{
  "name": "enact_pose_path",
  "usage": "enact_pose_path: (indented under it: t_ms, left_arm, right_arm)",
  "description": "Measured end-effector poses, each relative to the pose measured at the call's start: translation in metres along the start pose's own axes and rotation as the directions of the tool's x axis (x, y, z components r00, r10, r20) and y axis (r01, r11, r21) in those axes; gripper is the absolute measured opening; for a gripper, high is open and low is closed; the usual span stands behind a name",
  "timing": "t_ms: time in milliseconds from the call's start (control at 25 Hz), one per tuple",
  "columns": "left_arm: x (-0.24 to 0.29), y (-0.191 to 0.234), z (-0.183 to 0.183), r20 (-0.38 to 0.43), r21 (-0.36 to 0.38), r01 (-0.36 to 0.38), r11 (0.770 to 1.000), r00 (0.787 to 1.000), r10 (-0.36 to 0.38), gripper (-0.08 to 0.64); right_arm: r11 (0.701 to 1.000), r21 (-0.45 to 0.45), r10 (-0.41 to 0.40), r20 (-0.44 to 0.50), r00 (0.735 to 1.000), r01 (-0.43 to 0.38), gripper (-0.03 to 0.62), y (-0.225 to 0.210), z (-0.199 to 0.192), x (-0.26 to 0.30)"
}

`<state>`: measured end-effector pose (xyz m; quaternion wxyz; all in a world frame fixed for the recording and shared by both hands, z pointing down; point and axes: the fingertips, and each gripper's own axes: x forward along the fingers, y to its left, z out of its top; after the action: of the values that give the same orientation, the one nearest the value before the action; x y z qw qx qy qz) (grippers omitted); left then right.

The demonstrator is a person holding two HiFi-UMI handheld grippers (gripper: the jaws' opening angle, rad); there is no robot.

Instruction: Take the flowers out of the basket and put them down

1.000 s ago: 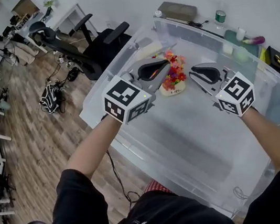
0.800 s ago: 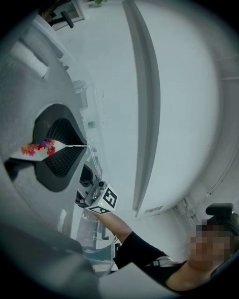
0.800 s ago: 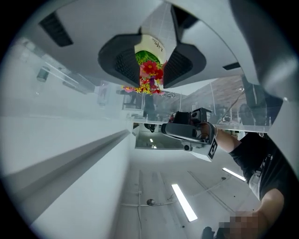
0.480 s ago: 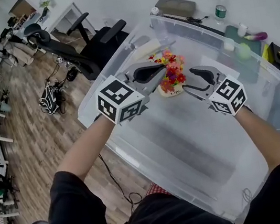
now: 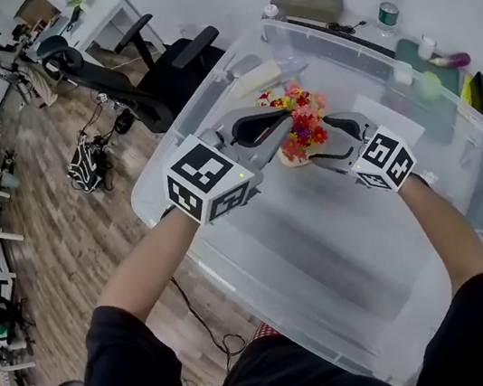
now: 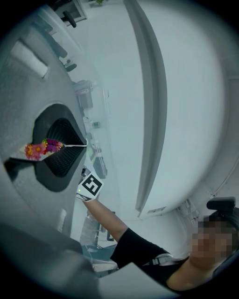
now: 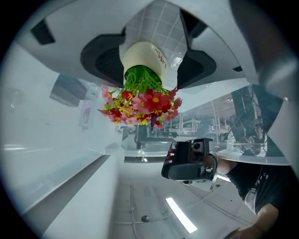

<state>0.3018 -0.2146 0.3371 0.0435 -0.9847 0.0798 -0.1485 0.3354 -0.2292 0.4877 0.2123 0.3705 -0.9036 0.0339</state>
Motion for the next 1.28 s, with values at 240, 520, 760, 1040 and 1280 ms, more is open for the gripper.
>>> enact_pose_path:
  t_ms: [240, 520, 760, 1040, 1280]
  left_arm:
    - [0.001, -0.006, 0.004, 0.006, 0.031, 0.014, 0.999, 1.000, -0.015, -0.006]
    - [0.001, -0.009, 0.008, 0.023, 0.027, 0.027, 0.999, 0.999, -0.028, -0.006]
    - [0.002, -0.014, 0.007, 0.016, 0.024, 0.049, 0.998, 0.999, -0.050, -0.006]
    - [0.004, -0.015, 0.005, 0.010, 0.026, 0.059, 0.998, 0.998, -0.060, -0.006]
    - [0.002, -0.014, 0.007, 0.016, 0.027, 0.053, 0.998, 0.998, -0.054, -0.006]
  right_arm:
    - [0.999, -0.012, 0.036, -0.047, 0.998, -0.037, 0.388, -0.002, -0.018, 0.024]
    - [0.999, 0.011, 0.036, -0.047, 0.998, -0.036, 0.397, -0.010, -0.029, 0.041]
    - [0.998, 0.020, 0.057, -0.027, 0.998, -0.056, 0.436, -0.008, -0.029, 0.048]
    - [0.999, 0.050, 0.021, -0.031, 0.999, -0.020, 0.436, -0.010, -0.036, 0.052]
    - [0.997, 0.052, 0.055, -0.022, 0.998, -0.054, 0.436, 0.008, -0.035, 0.045]
